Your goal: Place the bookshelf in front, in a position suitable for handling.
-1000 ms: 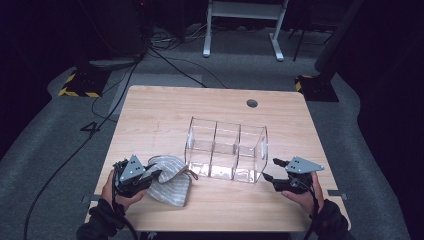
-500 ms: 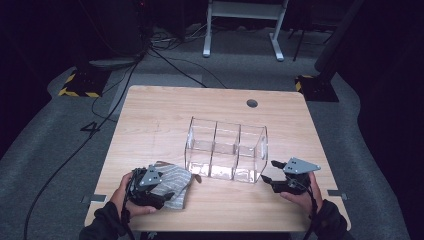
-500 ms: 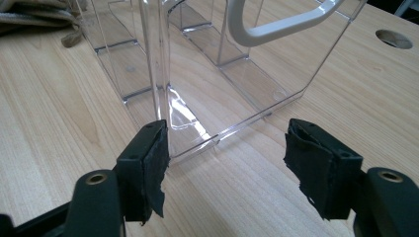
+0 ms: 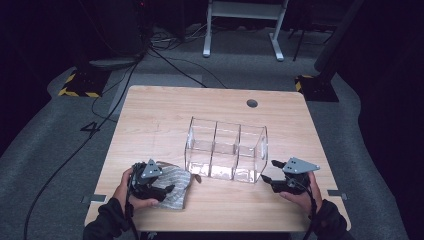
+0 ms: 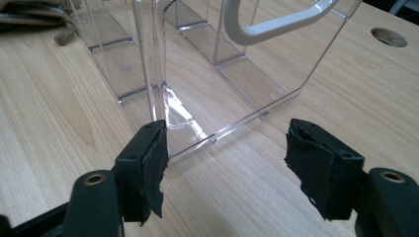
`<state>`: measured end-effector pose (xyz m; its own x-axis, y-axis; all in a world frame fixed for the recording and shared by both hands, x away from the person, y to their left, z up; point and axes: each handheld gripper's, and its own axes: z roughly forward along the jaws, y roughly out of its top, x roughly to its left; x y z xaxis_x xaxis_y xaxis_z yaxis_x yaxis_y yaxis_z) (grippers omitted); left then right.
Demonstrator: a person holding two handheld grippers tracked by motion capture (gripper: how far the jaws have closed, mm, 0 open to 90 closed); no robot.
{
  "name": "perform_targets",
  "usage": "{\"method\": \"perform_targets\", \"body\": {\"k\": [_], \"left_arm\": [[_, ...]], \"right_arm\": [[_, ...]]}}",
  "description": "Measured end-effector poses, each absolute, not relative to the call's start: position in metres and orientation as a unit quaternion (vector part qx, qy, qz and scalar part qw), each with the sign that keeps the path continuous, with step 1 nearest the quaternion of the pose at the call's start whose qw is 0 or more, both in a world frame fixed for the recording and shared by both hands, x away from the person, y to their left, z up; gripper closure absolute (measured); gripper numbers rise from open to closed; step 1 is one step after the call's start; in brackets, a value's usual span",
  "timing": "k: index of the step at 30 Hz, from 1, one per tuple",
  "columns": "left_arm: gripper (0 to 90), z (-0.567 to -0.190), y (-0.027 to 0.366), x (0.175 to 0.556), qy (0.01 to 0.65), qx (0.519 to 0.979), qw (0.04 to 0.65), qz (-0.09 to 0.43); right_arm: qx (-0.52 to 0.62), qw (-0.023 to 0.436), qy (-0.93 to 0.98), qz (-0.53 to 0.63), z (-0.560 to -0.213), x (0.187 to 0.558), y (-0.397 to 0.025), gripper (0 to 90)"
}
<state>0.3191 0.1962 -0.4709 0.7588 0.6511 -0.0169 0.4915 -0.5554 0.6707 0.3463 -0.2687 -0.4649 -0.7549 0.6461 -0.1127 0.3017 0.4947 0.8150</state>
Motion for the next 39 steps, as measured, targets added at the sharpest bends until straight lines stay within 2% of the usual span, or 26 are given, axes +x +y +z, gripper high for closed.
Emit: {"method": "perform_targets", "body": {"k": [4,8,14,17,21,23,24,25,29,33,37,38,39], "left_arm": [[23.2,-0.476,0.192,0.318,0.318,0.883,0.34,0.064],[22.9,-0.477,0.187,0.312,0.312,0.885,0.343,0.051],[21.3,-0.467,0.175,0.3,0.281,0.891,0.353,0.046],[16.2,-0.47,0.168,0.298,0.283,0.9,0.327,0.052],[15.0,-0.478,0.158,0.294,0.264,0.915,0.303,0.043],[8.5,-0.488,0.147,0.29,0.243,0.932,0.26,0.073],[2.0,-0.49,0.144,0.289,0.243,0.932,0.257,0.079],[0.1,-0.489,0.144,0.289,0.244,0.933,0.254,0.075],[1.2,-0.488,0.145,0.291,0.245,0.933,0.254,0.071],[12.1,-0.485,0.148,0.293,0.259,0.929,0.253,0.081],[40.9,-0.481,0.156,0.296,0.264,0.923,0.262,0.101],[52.6,-0.48,0.158,0.296,0.262,0.922,0.262,0.114],[55.2,-0.48,0.158,0.296,0.262,0.922,0.262,0.114]], "right_arm": [[0.283,0.204,0.84,0.416,-0.466,0.347,-0.269,32.1],[0.283,0.206,0.841,0.413,-0.466,0.347,-0.268,32.0],[0.287,0.204,0.839,0.415,-0.466,0.347,-0.269,31.7],[0.288,0.204,0.838,0.415,-0.466,0.347,-0.269,31.7],[0.289,0.204,0.838,0.416,-0.466,0.347,-0.269,31.7],[0.29,0.204,0.837,0.417,-0.466,0.347,-0.269,31.7],[0.291,0.203,0.836,0.418,-0.466,0.347,-0.269,31.8],[0.292,0.203,0.836,0.418,-0.466,0.347,-0.269,31.9],[0.291,0.203,0.836,0.419,-0.465,0.347,-0.269,31.8],[0.293,0.201,0.837,0.417,-0.467,0.347,-0.268,32.3],[0.292,0.2,0.837,0.417,-0.467,0.347,-0.269,32.3],[0.294,0.199,0.836,0.418,-0.467,0.347,-0.269,32.5],[0.294,0.199,0.836,0.418,-0.467,0.347,-0.269,32.5]]}}
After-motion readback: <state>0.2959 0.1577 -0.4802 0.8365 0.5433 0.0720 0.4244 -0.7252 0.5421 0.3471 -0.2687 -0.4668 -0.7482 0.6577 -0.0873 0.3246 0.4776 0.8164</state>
